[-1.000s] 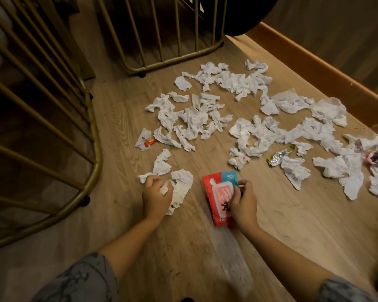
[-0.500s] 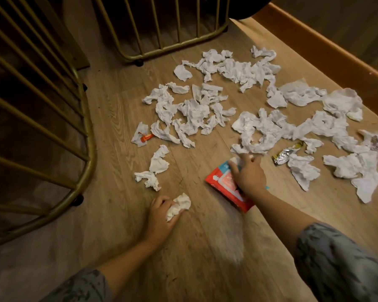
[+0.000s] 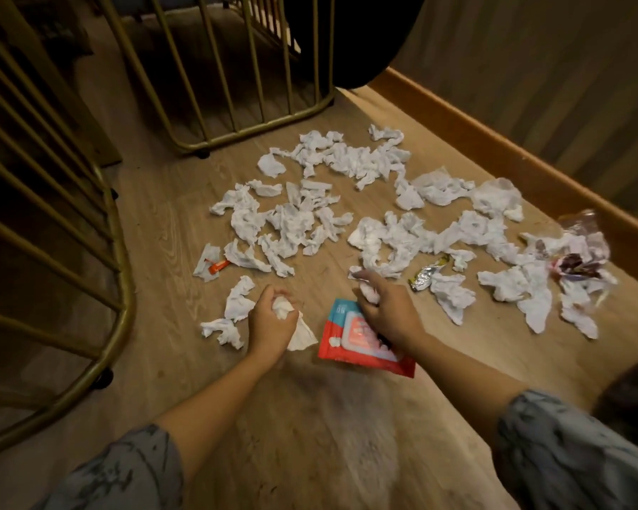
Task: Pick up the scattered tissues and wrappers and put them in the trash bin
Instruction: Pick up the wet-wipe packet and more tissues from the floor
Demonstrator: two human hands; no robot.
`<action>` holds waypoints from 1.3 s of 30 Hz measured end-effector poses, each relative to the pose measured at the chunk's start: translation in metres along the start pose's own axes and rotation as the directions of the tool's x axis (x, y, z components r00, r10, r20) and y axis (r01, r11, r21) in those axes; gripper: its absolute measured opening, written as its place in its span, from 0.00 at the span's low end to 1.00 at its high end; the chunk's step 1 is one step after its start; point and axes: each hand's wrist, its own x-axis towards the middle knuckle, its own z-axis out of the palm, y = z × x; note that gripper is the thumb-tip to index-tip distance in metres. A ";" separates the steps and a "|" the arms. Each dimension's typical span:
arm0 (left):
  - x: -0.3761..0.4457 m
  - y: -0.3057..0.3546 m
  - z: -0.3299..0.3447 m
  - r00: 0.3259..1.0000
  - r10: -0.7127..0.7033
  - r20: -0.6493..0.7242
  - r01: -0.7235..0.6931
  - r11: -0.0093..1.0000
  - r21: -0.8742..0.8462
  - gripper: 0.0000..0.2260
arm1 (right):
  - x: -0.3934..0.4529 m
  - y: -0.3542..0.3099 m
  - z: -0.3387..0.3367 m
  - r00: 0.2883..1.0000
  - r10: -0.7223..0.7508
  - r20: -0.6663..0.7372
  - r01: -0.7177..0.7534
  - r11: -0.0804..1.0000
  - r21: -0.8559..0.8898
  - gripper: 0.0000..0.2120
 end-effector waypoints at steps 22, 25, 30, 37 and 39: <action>-0.070 0.340 0.167 0.524 0.765 0.374 -0.720 0.633 -0.284 0.04 | -0.133 0.020 -0.396 0.558 0.056 -0.828 -0.491 0.827 -0.275 0.19; -0.108 0.366 0.207 0.495 0.770 0.402 -0.697 0.628 -0.346 0.01 | -0.171 0.047 -0.423 0.446 0.211 -0.870 -0.645 0.749 -0.149 0.18; -0.186 0.401 0.276 0.712 0.515 0.478 -0.248 0.821 -0.515 0.10 | -0.230 0.089 -0.452 0.177 0.341 -0.923 -0.768 0.635 0.087 0.18; -0.235 0.403 0.362 0.537 0.643 0.546 -0.543 0.759 -0.360 0.04 | -0.256 0.128 -0.437 0.110 0.414 -0.904 -0.816 0.557 0.156 0.18; -0.231 0.392 0.375 0.416 0.682 0.601 -0.712 0.655 -0.251 0.04 | -0.254 0.137 -0.429 0.153 0.452 -0.879 -0.813 0.563 0.148 0.18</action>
